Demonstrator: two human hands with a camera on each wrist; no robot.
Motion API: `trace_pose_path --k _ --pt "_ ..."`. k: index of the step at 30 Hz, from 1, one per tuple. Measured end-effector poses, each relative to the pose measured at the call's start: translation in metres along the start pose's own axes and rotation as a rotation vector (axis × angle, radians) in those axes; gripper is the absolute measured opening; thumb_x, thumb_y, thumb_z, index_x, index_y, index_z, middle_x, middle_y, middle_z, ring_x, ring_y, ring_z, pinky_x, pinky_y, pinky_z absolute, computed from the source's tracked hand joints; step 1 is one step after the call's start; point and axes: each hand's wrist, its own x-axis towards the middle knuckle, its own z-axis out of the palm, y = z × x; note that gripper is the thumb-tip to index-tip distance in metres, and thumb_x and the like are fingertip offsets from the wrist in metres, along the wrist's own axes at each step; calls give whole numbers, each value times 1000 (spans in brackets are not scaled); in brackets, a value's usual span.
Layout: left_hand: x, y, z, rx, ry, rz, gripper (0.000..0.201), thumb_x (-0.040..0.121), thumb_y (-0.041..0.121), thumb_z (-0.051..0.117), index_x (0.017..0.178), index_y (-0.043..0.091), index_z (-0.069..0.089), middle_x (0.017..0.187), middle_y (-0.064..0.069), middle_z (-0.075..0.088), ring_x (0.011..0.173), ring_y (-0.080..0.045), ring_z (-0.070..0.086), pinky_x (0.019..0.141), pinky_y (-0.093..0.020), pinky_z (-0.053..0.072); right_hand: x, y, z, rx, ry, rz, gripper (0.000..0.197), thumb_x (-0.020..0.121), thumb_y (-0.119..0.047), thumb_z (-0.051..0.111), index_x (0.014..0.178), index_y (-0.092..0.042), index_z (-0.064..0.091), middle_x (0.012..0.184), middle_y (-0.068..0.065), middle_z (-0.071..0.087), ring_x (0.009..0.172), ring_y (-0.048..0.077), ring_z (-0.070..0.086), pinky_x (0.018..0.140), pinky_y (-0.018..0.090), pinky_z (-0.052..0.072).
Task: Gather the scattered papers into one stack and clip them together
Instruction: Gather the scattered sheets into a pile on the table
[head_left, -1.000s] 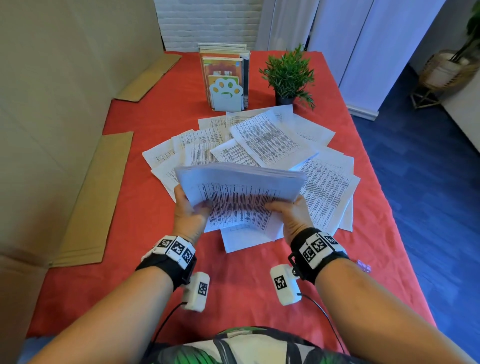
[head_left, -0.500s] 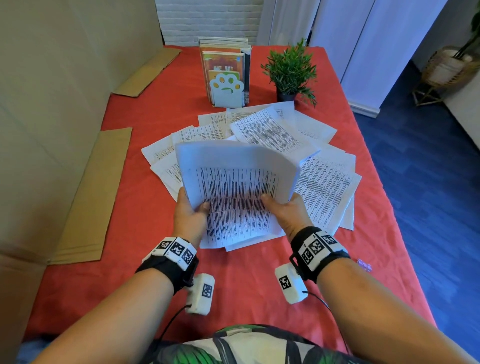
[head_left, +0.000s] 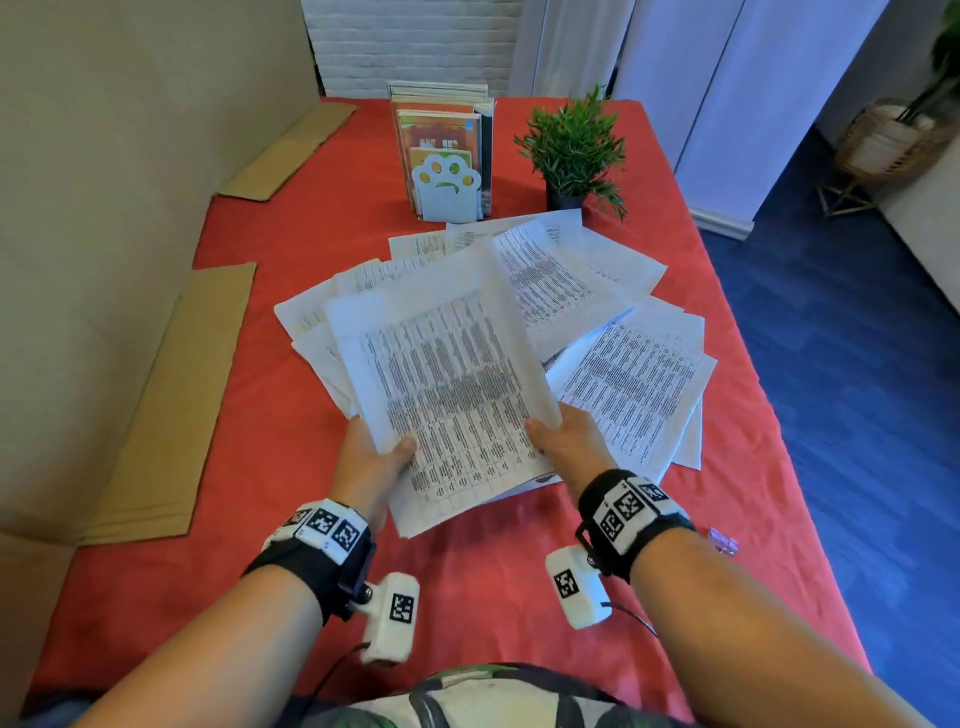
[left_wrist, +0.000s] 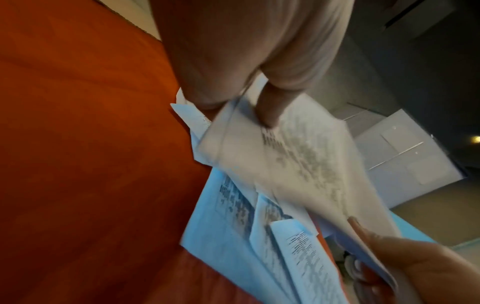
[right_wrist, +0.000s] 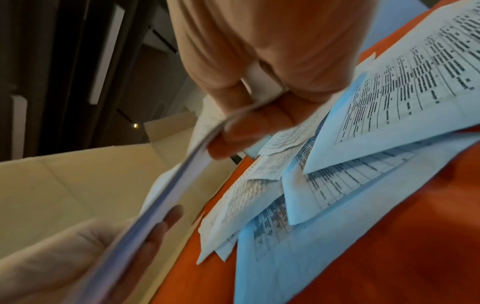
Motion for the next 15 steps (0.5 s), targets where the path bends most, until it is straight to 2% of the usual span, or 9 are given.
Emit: trace_pose_path --k 2,3,5,7,9,11,13,15 --pt "2 -2 1 134 119 7 40 84 -5 60 119 10 51 112 -4 64 102 -23 63 90 -38 50 7 1 -1 -128 -60 -21 16 89 -21 56 95 -8 63 77 6 60 72 22 56 71 35 48" --pt "4 -3 0 185 189 -5 36 83 -4 61 115 10 52 107 -5 63 98 -24 62 86 -36 49 14 4 -4 -193 -59 -35 21 90 -23 55 102 -9 64 84 7 63 78 23 59 76 34 49" --pt "10 -10 -6 233 257 -28 33 81 1 63 112 10 53 102 -6 63 94 -26 62 82 -35 49 32 9 -19 -243 41 -15 30 90 -23 55 117 -11 61 96 6 64 89 22 59 86 34 48" --pt "17 -17 -16 229 269 -40 34 78 7 65 109 14 53 104 -6 66 94 -28 65 86 -44 53 51 18 -45 -265 185 41 37 89 -19 55 125 -11 57 109 10 64 102 25 59 93 34 45" --pt "21 -23 -25 222 293 -73 33 79 7 66 108 17 52 105 -9 67 95 -29 65 88 -51 53 70 35 -75 -360 338 186 46 86 -23 57 131 -14 52 127 16 55 115 33 54 100 39 43" --pt "20 -23 -29 218 321 -100 30 82 5 65 105 18 50 105 -11 65 95 -31 63 88 -49 53 80 51 -102 -461 476 402 55 82 -25 60 134 -23 46 135 18 43 119 40 46 104 44 38" --pt "19 -25 -34 204 349 -105 29 84 3 63 105 17 49 103 -11 63 94 -30 62 86 -44 52 86 62 -118 -465 522 556 66 76 -24 64 137 -25 37 137 18 34 121 44 42 106 49 36" --pt "18 -26 -39 205 379 -104 29 85 2 62 108 14 49 100 -10 61 91 -29 60 81 -40 51 93 69 -123 -499 515 628 75 71 -26 66 138 -22 32 137 19 32 122 45 41 105 52 36"
